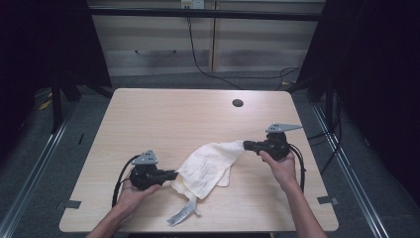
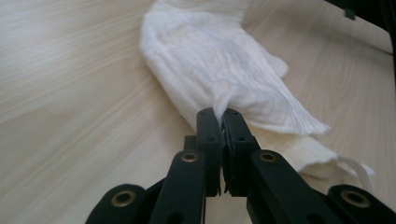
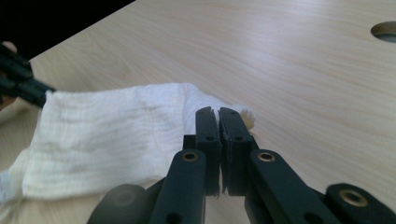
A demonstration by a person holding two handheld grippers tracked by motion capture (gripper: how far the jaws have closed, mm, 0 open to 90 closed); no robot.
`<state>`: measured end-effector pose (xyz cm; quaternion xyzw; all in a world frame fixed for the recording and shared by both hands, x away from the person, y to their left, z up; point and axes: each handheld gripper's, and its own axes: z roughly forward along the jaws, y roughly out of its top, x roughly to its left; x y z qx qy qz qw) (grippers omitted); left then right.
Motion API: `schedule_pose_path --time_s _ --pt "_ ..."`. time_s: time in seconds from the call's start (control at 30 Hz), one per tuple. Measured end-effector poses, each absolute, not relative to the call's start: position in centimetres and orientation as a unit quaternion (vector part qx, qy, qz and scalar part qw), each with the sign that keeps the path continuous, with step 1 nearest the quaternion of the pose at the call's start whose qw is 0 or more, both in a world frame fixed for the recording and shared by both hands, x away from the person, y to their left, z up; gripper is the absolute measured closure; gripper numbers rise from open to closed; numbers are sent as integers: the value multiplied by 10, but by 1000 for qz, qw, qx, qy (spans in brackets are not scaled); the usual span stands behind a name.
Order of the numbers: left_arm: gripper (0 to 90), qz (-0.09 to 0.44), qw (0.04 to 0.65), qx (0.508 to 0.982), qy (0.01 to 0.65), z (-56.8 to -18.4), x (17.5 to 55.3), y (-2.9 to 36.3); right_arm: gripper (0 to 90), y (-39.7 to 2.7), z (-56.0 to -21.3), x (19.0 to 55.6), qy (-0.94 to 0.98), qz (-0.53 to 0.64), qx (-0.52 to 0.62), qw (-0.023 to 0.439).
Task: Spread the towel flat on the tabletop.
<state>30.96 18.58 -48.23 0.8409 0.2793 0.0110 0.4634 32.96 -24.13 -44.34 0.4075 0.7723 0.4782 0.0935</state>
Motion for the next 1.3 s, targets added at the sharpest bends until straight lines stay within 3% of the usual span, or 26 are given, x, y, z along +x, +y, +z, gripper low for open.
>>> schedule_pose_path --time_s 0.23,0.5,0.73,0.8,0.87,1.1,1.3 --pt "874 17 459 832 312 -489 329 212 875 -240 -462 306 775 478 408 74" --pt "858 19 446 829 338 -503 341 214 875 -229 -481 292 791 455 405 56" --pt "626 32 474 807 350 -482 334 230 874 -231 -482 294 787 461 406 56" --pt "607 38 490 801 342 -471 326 230 874 -231 -481 294 784 463 409 55" --pt "610 52 503 799 326 -460 315 227 874 -232 -480 295 784 466 406 57" --pt "792 -6 483 839 249 -469 287 192 873 -233 -482 294 783 466 408 57" --pt "771 -23 450 863 229 -482 274 179 873 -233 -482 295 781 469 408 55"
